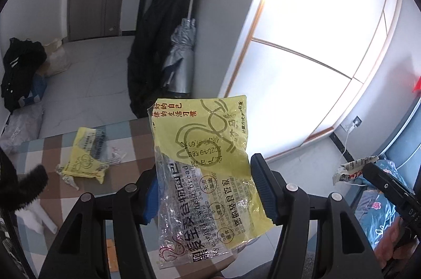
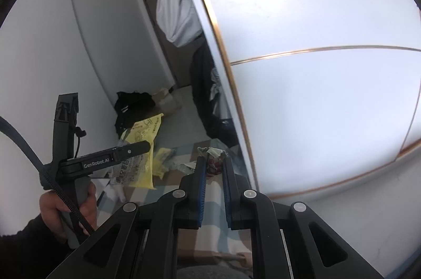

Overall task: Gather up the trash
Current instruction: 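Carry the yellow bag with the left gripper toward the white bin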

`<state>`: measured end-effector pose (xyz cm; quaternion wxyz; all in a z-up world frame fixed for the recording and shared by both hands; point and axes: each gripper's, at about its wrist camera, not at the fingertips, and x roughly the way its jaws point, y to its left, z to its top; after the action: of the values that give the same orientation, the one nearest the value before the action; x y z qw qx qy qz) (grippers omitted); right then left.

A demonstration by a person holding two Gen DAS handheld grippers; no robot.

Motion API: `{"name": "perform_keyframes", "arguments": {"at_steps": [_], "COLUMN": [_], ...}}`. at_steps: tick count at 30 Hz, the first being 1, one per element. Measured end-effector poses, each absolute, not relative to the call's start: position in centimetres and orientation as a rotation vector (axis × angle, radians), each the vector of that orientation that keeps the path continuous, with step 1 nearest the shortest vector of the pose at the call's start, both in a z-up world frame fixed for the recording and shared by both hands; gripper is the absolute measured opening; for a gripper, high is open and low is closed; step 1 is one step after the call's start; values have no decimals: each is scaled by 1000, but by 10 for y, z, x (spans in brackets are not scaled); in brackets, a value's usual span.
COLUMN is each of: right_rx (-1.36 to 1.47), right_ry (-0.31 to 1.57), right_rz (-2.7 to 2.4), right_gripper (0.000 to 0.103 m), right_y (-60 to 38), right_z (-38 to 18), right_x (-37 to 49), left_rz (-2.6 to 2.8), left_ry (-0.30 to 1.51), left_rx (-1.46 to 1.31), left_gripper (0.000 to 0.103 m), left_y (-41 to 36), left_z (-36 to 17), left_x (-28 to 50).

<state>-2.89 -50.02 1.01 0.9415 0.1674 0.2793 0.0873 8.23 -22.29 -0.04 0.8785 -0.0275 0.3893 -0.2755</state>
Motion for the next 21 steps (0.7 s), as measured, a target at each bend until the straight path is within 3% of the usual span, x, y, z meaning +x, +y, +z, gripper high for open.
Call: {"name": "perform_keyframes", "arguments": {"at_steps": [9, 21], "right_rx": [446, 576], "right_ry": [675, 926], "right_rz": [33, -72], "right_gripper": [11, 11], "right_y": [-564, -602], "right_z": [-57, -181], "right_x": [-19, 10], "left_rz": [-719, -801], "left_ry": [960, 1261], "left_rx": [3, 21], "left_gripper": [58, 58], "left_y": [-302, -369], "left_z": [-46, -147], "left_x": [97, 123]}}
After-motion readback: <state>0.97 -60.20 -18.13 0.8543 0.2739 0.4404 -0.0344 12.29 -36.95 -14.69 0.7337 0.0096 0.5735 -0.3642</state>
